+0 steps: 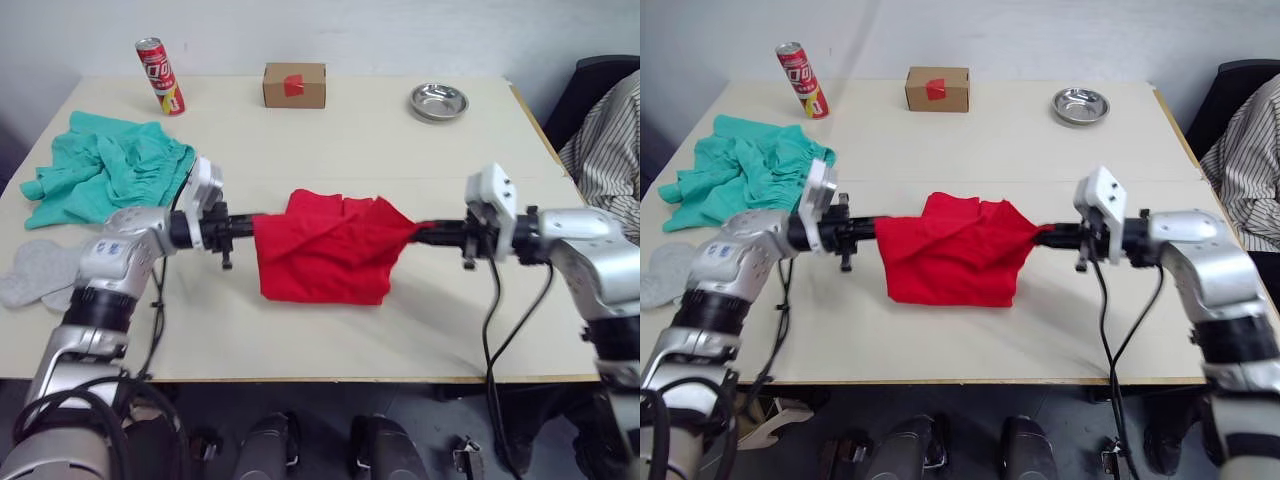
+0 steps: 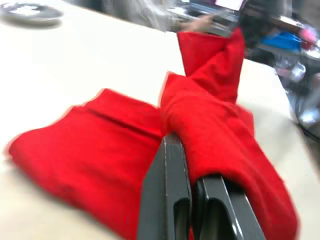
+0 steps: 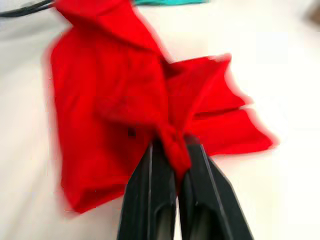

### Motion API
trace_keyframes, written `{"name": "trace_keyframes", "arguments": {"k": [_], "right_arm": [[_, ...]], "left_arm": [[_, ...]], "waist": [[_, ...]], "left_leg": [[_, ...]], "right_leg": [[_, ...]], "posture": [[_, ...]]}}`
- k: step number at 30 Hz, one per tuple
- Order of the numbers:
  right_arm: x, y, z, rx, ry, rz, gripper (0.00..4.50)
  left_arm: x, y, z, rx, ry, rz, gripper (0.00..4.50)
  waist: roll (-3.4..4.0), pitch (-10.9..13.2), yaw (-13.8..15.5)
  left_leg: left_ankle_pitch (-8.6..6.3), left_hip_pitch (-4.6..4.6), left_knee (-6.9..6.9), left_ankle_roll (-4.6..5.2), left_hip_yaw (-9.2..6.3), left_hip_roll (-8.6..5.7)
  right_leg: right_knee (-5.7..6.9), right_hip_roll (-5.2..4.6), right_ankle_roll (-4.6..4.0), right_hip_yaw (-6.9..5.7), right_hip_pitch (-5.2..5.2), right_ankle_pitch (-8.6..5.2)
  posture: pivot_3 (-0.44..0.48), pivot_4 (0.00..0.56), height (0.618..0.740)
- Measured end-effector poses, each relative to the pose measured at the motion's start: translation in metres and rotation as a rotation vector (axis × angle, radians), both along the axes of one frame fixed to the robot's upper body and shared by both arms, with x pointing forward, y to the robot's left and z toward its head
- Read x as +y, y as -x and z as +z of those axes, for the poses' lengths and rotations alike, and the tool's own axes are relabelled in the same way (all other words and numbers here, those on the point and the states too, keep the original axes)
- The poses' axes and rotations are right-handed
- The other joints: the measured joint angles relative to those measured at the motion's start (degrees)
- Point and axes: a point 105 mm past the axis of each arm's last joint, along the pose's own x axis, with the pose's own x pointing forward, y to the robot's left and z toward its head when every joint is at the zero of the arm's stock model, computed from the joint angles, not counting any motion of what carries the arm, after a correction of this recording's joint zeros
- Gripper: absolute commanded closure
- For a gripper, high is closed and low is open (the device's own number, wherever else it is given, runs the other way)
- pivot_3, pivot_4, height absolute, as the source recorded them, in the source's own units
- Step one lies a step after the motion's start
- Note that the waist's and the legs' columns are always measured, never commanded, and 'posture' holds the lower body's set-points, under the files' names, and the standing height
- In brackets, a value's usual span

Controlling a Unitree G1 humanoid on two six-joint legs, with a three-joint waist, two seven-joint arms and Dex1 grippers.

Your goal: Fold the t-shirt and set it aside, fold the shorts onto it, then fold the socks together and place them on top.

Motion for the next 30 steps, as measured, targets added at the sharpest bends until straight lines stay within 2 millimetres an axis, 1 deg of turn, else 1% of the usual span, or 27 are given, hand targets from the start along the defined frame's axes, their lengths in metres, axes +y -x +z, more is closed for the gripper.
{"name": "trace_keyframes", "arguments": {"k": [2,4,6,8,10,14,17,18,20,21,22,26,28,29,30], "right_arm": [[0.001,-0.027,-0.004,-0.016,-0.005,-0.078,4.50],[0.007,-0.047,-0.006,-0.033,-0.004,-0.126,4.50],[0.012,-0.057,-0.012,-0.032,-0.002,-0.146,4.50],[0.011,-0.063,-0.021,-0.012,0.013,-0.170,4.50],[0.011,-0.067,-0.027,-0.009,0.019,-0.185,4.50],[0.021,-0.069,-0.034,-0.011,0.007,-0.169,4.50],[0.023,-0.070,-0.041,-0.004,0.004,-0.178,4.50],[0.022,-0.070,-0.041,0.000,-0.005,-0.185,4.50],[0.022,-0.072,-0.041,0.013,-0.041,-0.206,3.96],[0.020,-0.073,-0.041,0.023,-0.061,-0.221,3.80],[0.019,-0.074,-0.041,0.035,-0.082,-0.236,3.39],[0.013,-0.077,-0.044,0.035,-0.121,-0.298,2.01],[0.007,-0.080,-0.046,0.034,-0.174,-0.366,1.35],[0.002,-0.084,-0.044,0.031,-0.237,-0.429,1.00],[-0.005,-0.087,-0.043,0.030,-0.286,-0.490,0.64]], "left_arm": [[0.002,-0.016,-0.011,0.038,-0.016,0.058,4.48],[0.003,-0.029,-0.026,0.068,-0.043,0.126,4.48],[0.001,-0.035,-0.040,0.094,-0.062,0.163,4.48],[0.005,-0.041,-0.047,0.106,-0.063,0.224,4.48],[0.008,-0.046,-0.045,0.097,-0.053,0.268,4.48],[0.009,-0.052,-0.040,0.080,-0.038,0.313,4.48],[0.012,-0.055,-0.043,0.101,0.005,0.362,3.87],[0.014,-0.056,-0.042,0.102,0.014,0.375,3.59],[0.016,-0.058,-0.040,0.098,0.040,0.401,2.94],[0.016,-0.059,-0.039,0.098,0.055,0.409,2.70],[0.017,-0.059,-0.038,0.102,0.074,0.414,2.27],[0.022,-0.060,-0.041,0.180,0.123,0.454,1.02],[0.027,-0.064,-0.043,0.185,0.114,0.514,0.40],[0.034,-0.068,-0.045,0.178,0.107,0.582,0.06],[0.041,-0.071,-0.048,0.166,0.096,0.644,0.00]], "waist": [[-0.02,0.01,-0.59],[-0.08,0.04,-1.12],[-0.16,0.10,-1.27],[-0.26,0.17,-1.31],[-0.27,0.18,-1.36],[-0.27,0.18,-1.47],[-0.27,0.18,-1.51],[-0.27,0.18,-1.52],[-0.27,0.18,-1.52],[-0.27,0.18,-1.52],[-0.27,0.18,-1.53],[-0.27,0.18,-1.57],[-0.27,0.18,-1.57],[-0.27,0.18,-1.56],[-0.27,0.18,-1.55]], "left_leg": [[0.06,-0.21,0.04,0.13,0.06,-0.05],[0.10,-0.69,0.29,0.19,0.08,-0.06],[0.10,-0.86,0.42,0.21,0.07,-0.06],[0.11,-0.88,0.46,0.21,0.06,-0.05],[0.11,-0.88,0.55,0.22,0.06,-0.05],[0.11,-0.83,0.63,0.22,0.06,-0.05],[0.11,-0.83,0.64,0.22,0.05,-0.05],[0.11,-0.83,0.64,0.22,0.06,-0.05],[0.11,-0.83,0.63,0.22,0.05,-0.05],[0.11,-0.83,0.63,0.22,0.05,-0.05],[0.11,-0.83,0.64,0.22,0.05,-0.05],[0.11,-0.83,0.62,0.22,0.05,-0.05],[0.11,-0.82,0.63,0.22,0.05,-0.05],[0.11,-0.81,0.63,0.22,0.04,-0.05],[0.11,-0.81,0.63,0.22,0.03,-0.05]], "right_leg": [[0.00,0.20,0.11,0.00,-0.17,0.06],[0.23,0.19,0.21,0.05,-0.61,0.11],[0.37,0.16,0.21,0.05,-0.76,0.11],[0.42,0.15,0.21,0.03,-0.77,0.11],[0.53,-0.06,0.21,0.05,-0.77,0.11],[0.73,-0.13,0.21,0.09,-0.77,0.11],[0.76,-0.16,0.21,0.10,-0.78,0.11],[0.76,-0.16,0.21,0.10,-0.79,0.11],[0.76,-0.16,0.21,0.10,-0.78,0.12],[0.77,-0.15,0.21,0.10,-0.78,0.11],[0.77,-0.15,0.21,0.10,-0.78,0.12],[0.77,-0.15,0.20,0.10,-0.78,0.11],[0.78,-0.16,0.21,0.13,-0.78,0.12],[0.80,-0.19,0.21,0.14,-0.78,0.11],[0.80,-0.21,0.20,0.16,-0.78,0.12]], "posture": [[0.000,0.150,0.740],[0.000,0.150,0.740],[0.000,0.150,0.740],[0.000,0.150,0.740],[0.000,0.150,0.740],[0.000,0.150,0.740],[0.000,0.150,0.740],[0.000,0.150,0.740],[0.000,0.150,0.740],[0.000,0.150,0.740],[0.000,0.150,0.740],[0.000,0.150,0.740],[0.000,0.150,0.740],[0.000,0.150,0.740],[0.000,0.150,0.740]]}}
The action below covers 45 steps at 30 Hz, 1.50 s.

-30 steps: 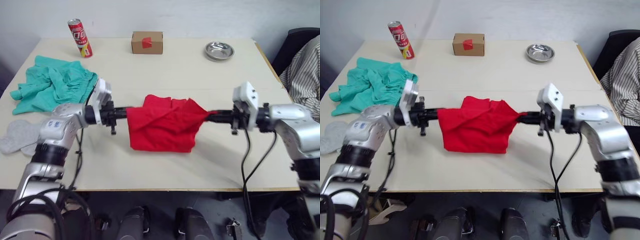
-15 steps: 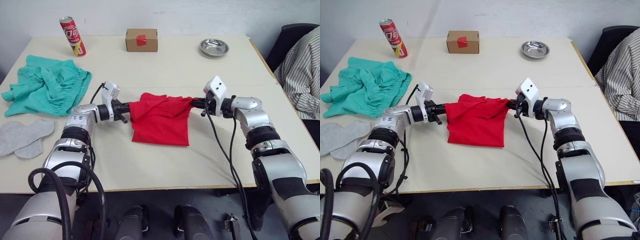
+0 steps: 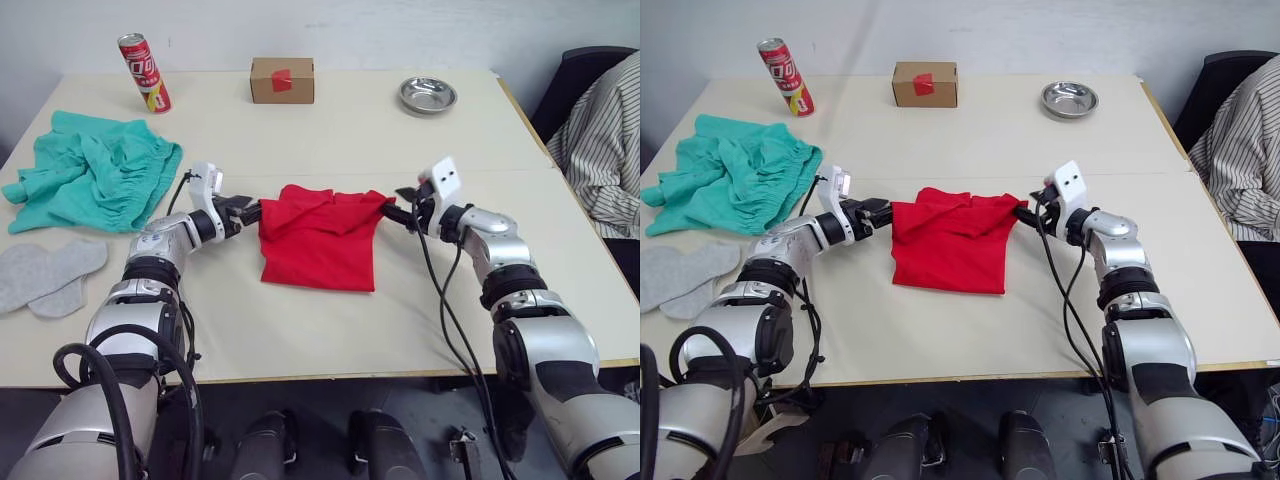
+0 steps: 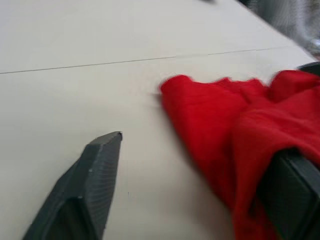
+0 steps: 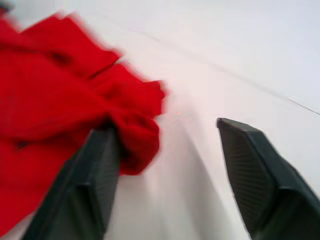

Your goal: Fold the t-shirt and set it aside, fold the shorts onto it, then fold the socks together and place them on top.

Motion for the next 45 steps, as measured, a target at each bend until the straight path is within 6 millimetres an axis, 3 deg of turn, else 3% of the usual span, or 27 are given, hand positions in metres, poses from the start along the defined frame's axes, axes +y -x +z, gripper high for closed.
{"name": "trace_keyframes", "arguments": {"k": [2,5,10,13,17,19,23,28,31,33,37,42,45], "right_arm": [[-0.016,-0.001,0.000,0.000,-0.051,-0.082,0.01],[-0.036,0.005,-0.007,0.009,-0.076,-0.134,0.01],[-0.051,0.029,-0.009,-0.027,-0.094,-0.075,0.01],[-0.034,0.062,-0.006,-0.082,-0.023,0.125,0.01],[0.017,0.117,-0.020,-0.123,0.193,0.466,0.01],[0.040,0.141,-0.034,-0.124,0.243,0.587,0.01],[0.064,0.156,-0.041,-0.192,0.338,0.657,0.01],[0.072,0.145,-0.062,-0.320,0.534,0.608,0.01],[0.078,0.138,-0.057,-0.448,0.621,0.601,0.57],[0.077,0.131,-0.059,-0.464,0.637,0.579,1.25],[0.076,0.124,-0.063,-0.456,0.645,0.559,2.72],[0.072,0.116,-0.067,-0.404,0.641,0.545,4.48],[0.071,0.117,-0.066,-0.382,0.624,0.562,4.50]], "left_arm": [[0.010,-0.001,-0.002,-0.025,-0.013,0.058,0.00],[0.022,0.005,-0.003,-0.046,0.022,0.054,0.00],[0.047,0.025,-0.009,-0.120,-0.078,-0.006,0.00],[0.048,0.043,-0.001,-0.241,-0.158,-0.133,0.00],[0.025,0.081,0.018,-0.446,-0.354,-0.440,0.00],[0.008,0.105,0.012,-0.505,-0.458,-0.610,0.00],[-0.020,0.128,-0.002,-0.570,-0.537,-0.775,0.00],[-0.040,0.123,-0.024,-0.624,-0.673,-0.782,0.00],[-0.047,0.118,-0.039,-0.600,-0.697,-0.791,0.00],[-0.055,0.110,-0.038,-0.640,-0.729,-0.784,0.00],[-0.055,0.097,-0.036,-0.672,-0.794,-0.744,1.23],[-0.053,0.098,-0.042,-0.662,-0.806,-0.763,2.82],[-0.048,0.101,-0.045,-0.648,-0.825,-0.787,3.82]], "waist": [[0.00,0.00,0.00],[0.00,0.00,-0.02],[0.00,0.00,-0.32],[0.01,0.00,-0.29],[0.01,-0.01,-0.06],[0.01,-0.02,0.03],[0.01,-0.02,0.33],[-0.03,-0.04,0.53],[-0.05,-0.05,0.40],[-0.07,-0.07,0.46],[-0.10,-0.11,0.48],[-0.09,-0.13,0.40],[-0.09,-0.13,0.34]], "left_leg": [[0.00,0.01,-0.01,-0.01,0.00,0.00],[-0.01,0.01,-0.03,-0.01,0.04,0.00],[-0.02,0.08,-0.13,-0.04,0.09,0.00],[-0.05,0.07,-0.12,-0.08,0.09,0.02],[-0.14,0.14,-0.11,-0.16,0.10,0.02],[-0.19,0.24,-0.13,-0.19,0.11,0.03],[-0.35,0.28,-0.07,-0.41,0.08,0.02],[-0.31,0.30,-0.06,-0.31,0.09,-0.04],[-0.19,0.32,-0.04,-0.13,0.09,0.00],[-0.17,0.39,-0.02,-0.12,0.07,0.02],[-0.12,0.42,0.04,-0.06,0.05,0.01],[-0.11,0.44,0.04,-0.05,0.03,0.02],[-0.12,0.44,0.03,-0.05,0.03,0.02]], "right_leg": [[-0.01,0.01,0.00,0.07,0.00,0.00],[-0.02,0.05,0.00,0.04,-0.01,0.00],[-0.04,0.06,0.00,0.08,-0.02,0.00],[-0.06,0.06,0.00,0.09,-0.04,0.00],[-0.06,0.02,-0.01,0.20,0.00,0.00],[-0.07,0.00,-0.01,0.26,0.06,0.00],[-0.17,-0.09,-0.05,0.42,0.05,0.01],[-0.14,-0.13,-0.07,0.30,0.05,0.03],[-0.11,-0.07,-0.07,0.20,0.06,0.03],[-0.09,-0.07,-0.08,0.19,0.13,0.03],[-0.05,-0.13,-0.10,0.21,0.19,0.04],[-0.01,-0.13,-0.10,0.26,0.20,0.04],[-0.02,-0.13,-0.10,0.27,0.18,0.04]], "posture": [[0.000,0.150,0.740],[0.000,0.150,0.740],[0.000,0.150,0.740],[0.000,0.150,0.740],[0.000,0.150,0.740],[0.000,0.150,0.740],[0.000,0.150,0.740],[0.000,0.150,0.740],[0.000,0.150,0.740],[0.000,0.150,0.740],[0.000,0.150,0.740],[0.000,0.150,0.740],[0.000,0.150,0.740]]}}
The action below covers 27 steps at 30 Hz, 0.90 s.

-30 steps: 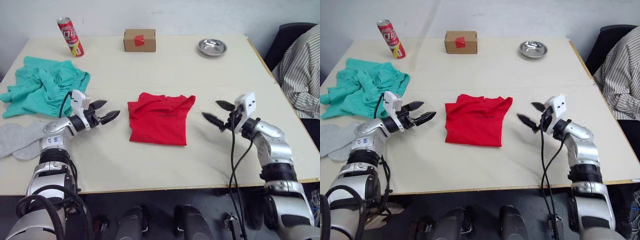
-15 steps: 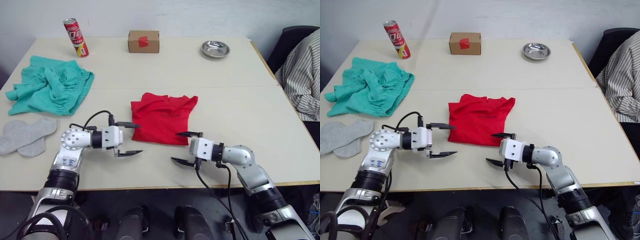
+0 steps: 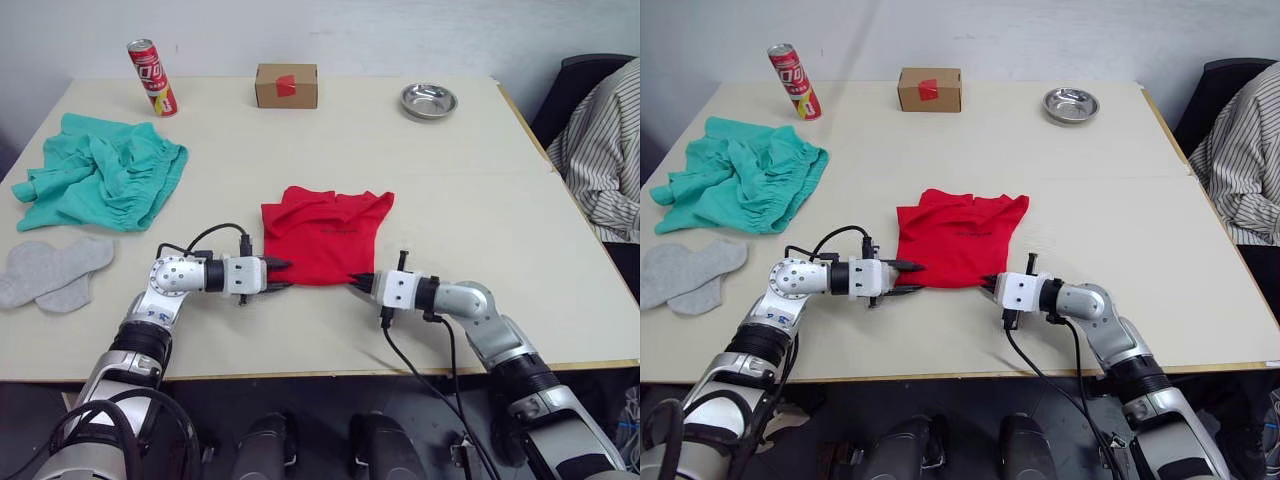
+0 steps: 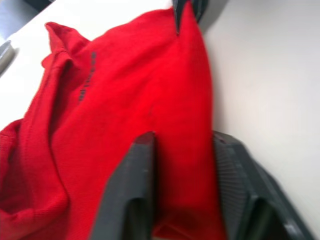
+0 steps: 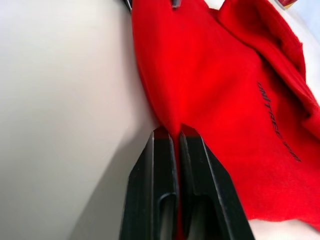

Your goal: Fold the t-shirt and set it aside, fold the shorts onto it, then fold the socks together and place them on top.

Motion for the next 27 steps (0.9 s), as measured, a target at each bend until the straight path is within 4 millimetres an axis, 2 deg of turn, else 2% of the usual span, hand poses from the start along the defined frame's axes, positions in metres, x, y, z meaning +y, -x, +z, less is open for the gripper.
{"name": "trace_keyframes", "arguments": {"k": [2,6,10,13,18,21,24,25,27], "right_arm": [[0.000,0.003,0.001,0.012,0.002,0.020,4.50],[-0.002,0.023,-0.001,0.033,0.018,0.080,4.50],[-0.007,0.054,-0.011,0.093,0.022,0.125,4.50],[-0.009,0.076,-0.019,0.132,0.017,0.147,4.50],[-0.012,0.102,-0.025,0.178,0.026,0.176,4.50],[-0.013,0.109,-0.026,0.191,0.027,0.177,4.50],[-0.017,0.111,-0.027,0.229,0.013,0.158,3.76],[-0.022,0.110,-0.027,0.243,0.011,0.147,3.48],[-0.030,0.108,-0.022,0.248,0.014,0.142,2.69]], "left_arm": [[0.005,0.003,0.002,-0.012,-0.021,-0.006,4.47],[0.012,0.027,-0.003,-0.008,-0.048,-0.046,4.49],[0.014,0.071,-0.013,0.068,-0.035,-0.083,4.49],[0.014,0.096,-0.016,0.119,-0.023,-0.077,4.49],[0.017,0.125,-0.020,0.194,0.015,-0.028,4.49],[0.018,0.132,-0.021,0.217,0.030,-0.003,4.49],[0.018,0.136,-0.020,0.247,0.049,0.022,4.50],[0.021,0.135,-0.020,0.270,0.065,0.051,4.00],[0.024,0.135,-0.015,0.325,0.118,0.098,3.46]], "waist": [[0.00,0.00,-0.02],[0.13,-0.07,-0.47],[0.13,-0.06,-0.74],[0.14,-0.05,-0.31],[0.15,-0.06,0.23],[0.15,-0.06,0.31],[0.15,-0.06,0.24],[0.15,-0.06,0.24],[0.15,-0.06,0.21]], "left_leg": [[0.00,-0.01,-0.03,0.00,0.00,0.01],[-0.06,-0.03,-0.12,-0.06,0.02,0.09],[-0.22,-0.08,-0.12,0.00,0.02,0.15],[-0.30,-0.07,-0.08,0.09,0.01,0.13],[-0.51,0.10,-0.11,-0.22,-0.03,0.12],[-0.53,0.06,-0.15,-0.28,-0.03,0.12],[-0.56,0.04,-0.15,-0.30,-0.03,0.12],[-0.56,0.02,-0.16,-0.29,-0.02,0.12],[-0.55,0.01,-0.14,-0.29,-0.02,0.13]], "right_leg": [[-0.02,0.00,0.00,0.02,-0.02,0.00],[0.04,0.00,-0.05,0.02,-0.02,-0.03],[-0.07,0.01,-0.06,-0.04,-0.01,-0.04],[-0.39,-0.05,-0.07,-0.03,0.06,-0.05],[-0.38,-0.15,-0.12,0.02,0.12,0.01],[-0.44,-0.16,-0.13,0.02,0.08,0.01],[-0.47,-0.16,-0.14,0.01,0.07,0.00],[-0.47,-0.15,-0.15,0.01,0.06,0.00],[-0.47,-0.14,-0.15,-0.01,0.06,0.00]], "posture": [[0.000,0.150,0.740],[0.000,0.150,0.740],[0.000,0.150,0.740],[0.000,0.150,0.740],[0.000,0.150,0.740],[0.000,0.150,0.740],[0.000,0.150,0.740],[0.000,0.150,0.740],[0.000,0.150,0.740]]}}
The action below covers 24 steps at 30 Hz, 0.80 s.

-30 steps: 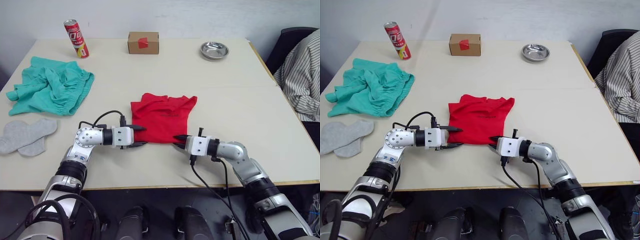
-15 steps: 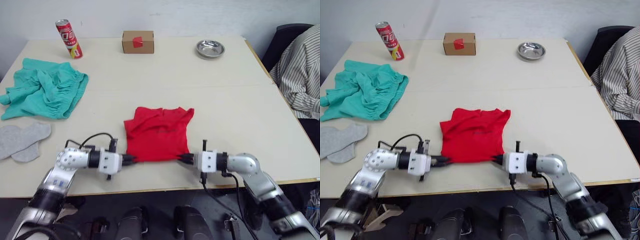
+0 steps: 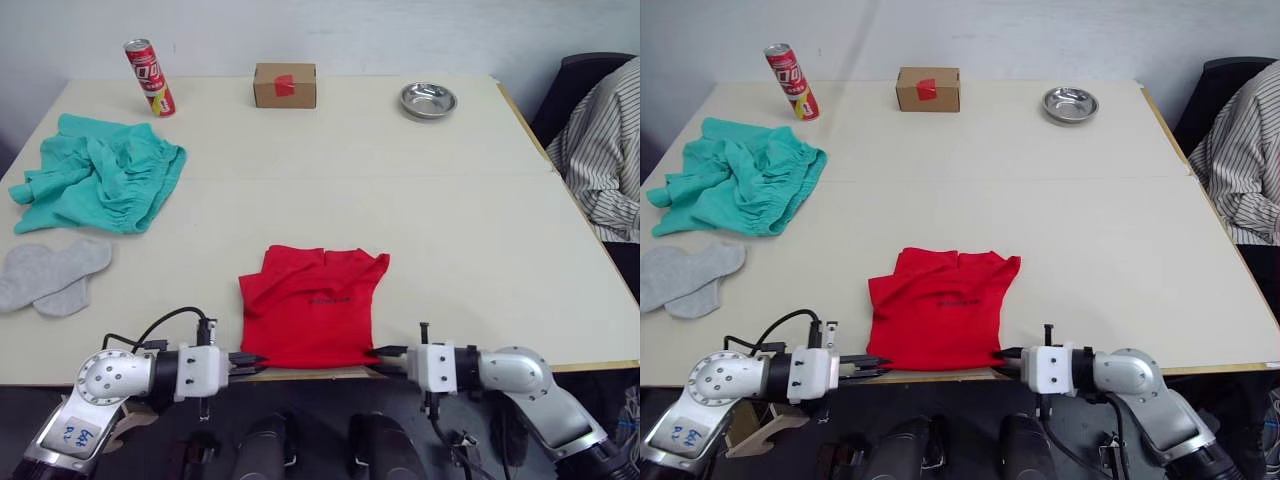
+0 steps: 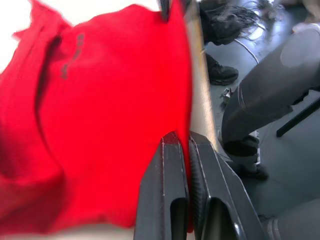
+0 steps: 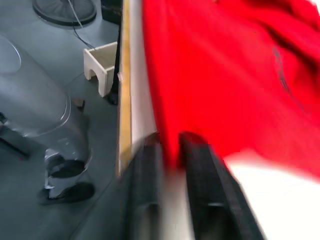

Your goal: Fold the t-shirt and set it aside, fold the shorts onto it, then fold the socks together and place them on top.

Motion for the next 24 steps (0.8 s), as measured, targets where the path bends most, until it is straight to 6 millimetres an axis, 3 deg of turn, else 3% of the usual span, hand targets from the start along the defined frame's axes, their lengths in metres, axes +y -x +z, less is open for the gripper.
{"name": "trace_keyframes", "arguments": {"k": [2,5,7,10,12,13,18,24], "right_arm": [[-0.003,0.003,0.005,0.015,-0.008,0.032,2.02],[-0.013,0.010,0.015,0.088,-0.012,0.075,2.02],[-0.015,0.003,0.030,0.132,-0.068,0.055,2.46],[-0.006,-0.017,0.053,0.111,-0.139,0.042,3.44],[0.003,-0.033,0.057,0.087,-0.175,0.035,4.14],[0.008,-0.037,0.055,0.091,-0.180,0.036,4.48],[0.033,-0.049,0.031,0.133,-0.175,0.062,4.48],[0.043,-0.069,0.017,0.117,-0.165,0.024,4.48]], "left_arm": [[0.001,-0.002,0.008,0.037,0.051,0.035,2.86],[0.009,-0.009,0.023,0.105,0.141,0.101,2.86],[0.013,-0.016,0.036,0.119,0.169,0.111,2.83],[0.010,-0.021,0.047,0.109,0.155,0.051,3.80],[0.003,-0.025,0.042,0.125,0.135,0.000,4.45],[0.000,-0.026,0.039,0.136,0.137,-0.012,4.50],[-0.009,-0.037,0.019,0.157,0.129,-0.041,4.50],[-0.006,-0.055,-0.005,0.100,0.071,-0.027,4.50]], "waist": [[0.00,0.00,0.01],[0.02,0.01,0.07],[0.02,0.01,0.12],[0.02,0.00,0.02],[0.04,-0.01,-0.05],[0.04,-0.01,-0.04],[0.04,-0.01,-0.04],[0.04,-0.01,-0.06]], "left_leg": [[0.00,0.01,0.01,0.00,-0.01,0.02],[0.02,0.02,0.04,0.03,-0.02,0.02],[0.03,0.03,0.10,0.05,-0.04,0.01],[0.03,0.09,0.07,0.02,-0.03,0.01],[0.01,0.12,-0.02,-0.05,0.00,0.01],[0.02,0.06,-0.04,-0.08,0.01,0.00],[0.18,-0.12,0.04,0.21,0.08,0.03],[0.21,-0.08,0.14,0.26,0.09,0.00]], "right_leg": [[0.00,0.01,0.00,-0.01,0.02,0.00],[0.01,0.01,0.00,-0.03,0.05,0.00],[0.03,0.01,0.01,-0.04,0.09,0.01],[0.03,0.01,0.00,-0.03,0.11,0.01],[0.00,0.07,-0.05,-0.03,0.09,-0.02],[0.01,0.09,-0.07,-0.02,0.01,-0.03],[0.03,0.21,-0.09,-0.05,-0.09,-0.05],[0.18,0.12,-0.06,-0.02,-0.10,-0.02]], "posture": [[0.000,0.150,0.740],[0.000,0.150,0.740],[0.000,0.150,0.740],[0.000,0.150,0.740],[0.000,0.150,0.740],[0.000,0.150,0.740],[0.000,0.150,0.740],[0.000,0.150,0.740]]}}
